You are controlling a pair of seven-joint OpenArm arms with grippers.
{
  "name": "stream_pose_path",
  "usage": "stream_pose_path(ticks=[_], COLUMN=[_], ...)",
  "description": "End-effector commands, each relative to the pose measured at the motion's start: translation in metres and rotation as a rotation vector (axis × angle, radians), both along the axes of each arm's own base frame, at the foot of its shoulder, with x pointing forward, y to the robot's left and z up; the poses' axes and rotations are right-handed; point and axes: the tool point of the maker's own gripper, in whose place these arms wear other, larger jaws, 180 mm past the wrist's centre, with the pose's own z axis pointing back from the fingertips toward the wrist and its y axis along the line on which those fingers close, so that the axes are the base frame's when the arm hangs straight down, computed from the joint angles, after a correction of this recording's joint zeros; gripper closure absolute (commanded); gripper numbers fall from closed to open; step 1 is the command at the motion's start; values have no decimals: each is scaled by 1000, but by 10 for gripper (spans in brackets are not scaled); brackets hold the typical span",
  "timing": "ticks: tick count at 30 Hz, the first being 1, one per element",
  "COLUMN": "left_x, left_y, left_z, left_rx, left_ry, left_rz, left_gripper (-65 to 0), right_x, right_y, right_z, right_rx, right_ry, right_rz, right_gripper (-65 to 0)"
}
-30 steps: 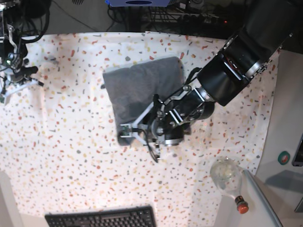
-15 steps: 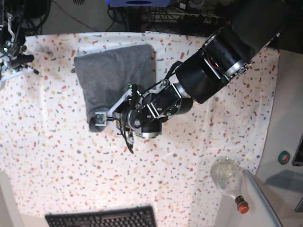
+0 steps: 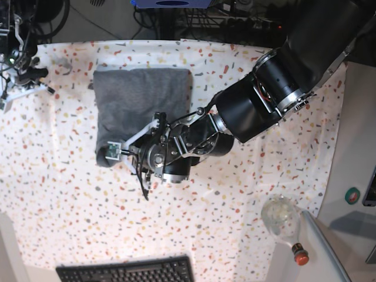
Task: Layout the t-shirt on the table in an organized manner, then fold the t-shirt properly
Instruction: 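Drag the folded shirt with the left gripper toward the right arm's side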
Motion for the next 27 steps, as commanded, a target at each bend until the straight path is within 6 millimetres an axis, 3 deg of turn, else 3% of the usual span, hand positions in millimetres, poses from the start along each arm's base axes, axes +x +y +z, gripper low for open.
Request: stream_pose_path(ticks=[1,21,24,27], left_x=[13,17,15,15], left_y=[-12,-18,-26,-33], left_z=[19,28,33,42], left_rx=[-35,-48,-63,-83], left_ry=[-42,-63,-69,-85], left_rz=[-13,-25,-37,-52], left_gripper=[0,0,-115,-270], right_x=[9,9,9,10], right_y=[-7,-7,-7,-7], right_z=[11,11,11,11], right_rx=[-33,-32,-32,-31], right_ry=[-37,-39,-39,-39], right_rz=[10,9,9,9], right_gripper=[0,0,0,0])
